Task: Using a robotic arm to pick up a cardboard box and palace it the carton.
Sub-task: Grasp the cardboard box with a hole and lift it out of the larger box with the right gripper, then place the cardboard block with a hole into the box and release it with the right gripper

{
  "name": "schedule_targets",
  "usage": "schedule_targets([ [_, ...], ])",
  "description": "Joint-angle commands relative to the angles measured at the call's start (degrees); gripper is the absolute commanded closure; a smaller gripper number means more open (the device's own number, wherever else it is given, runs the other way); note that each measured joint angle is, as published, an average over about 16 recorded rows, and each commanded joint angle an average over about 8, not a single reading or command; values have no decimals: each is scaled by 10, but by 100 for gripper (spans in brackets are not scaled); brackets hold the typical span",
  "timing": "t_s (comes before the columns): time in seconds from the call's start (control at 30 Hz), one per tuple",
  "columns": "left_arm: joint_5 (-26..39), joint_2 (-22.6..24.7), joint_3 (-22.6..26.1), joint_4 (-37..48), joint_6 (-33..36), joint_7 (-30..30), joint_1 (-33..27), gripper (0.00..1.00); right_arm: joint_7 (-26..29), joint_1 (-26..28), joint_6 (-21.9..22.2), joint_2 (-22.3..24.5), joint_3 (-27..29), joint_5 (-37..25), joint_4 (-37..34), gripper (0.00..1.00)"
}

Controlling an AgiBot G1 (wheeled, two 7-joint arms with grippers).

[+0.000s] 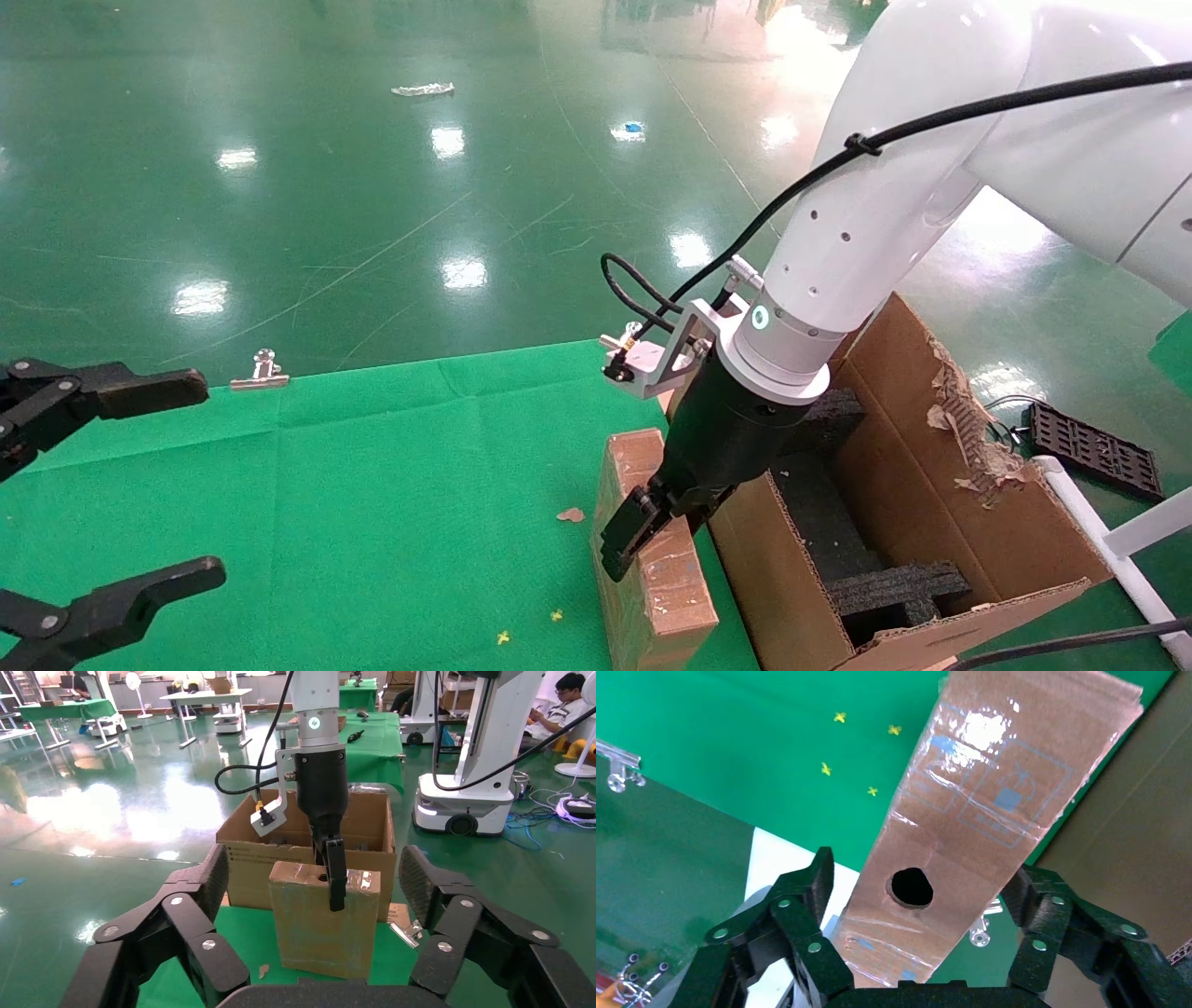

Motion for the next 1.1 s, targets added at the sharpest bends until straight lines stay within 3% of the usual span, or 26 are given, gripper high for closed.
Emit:
schedule_targets([
  [0.03,0,0,0,0,0,0,0,100,4,-1,2,2,-1,-2,5,100],
  [0.37,0,0,0,0,0,0,0,100,11,-4,10,5,-6,-12,15,100],
  [0.53,0,0,1,0,0,0,0,100,-15,11,23,22,4,-15,29,100],
  [0.87,-1,0,1,0,0,1,0,100,-122,102,106,149,72,-32,99,100],
  [1.1,-1,-1,1,0,-1,1,0,100,-155,163,119,211,87,-85,77,100],
])
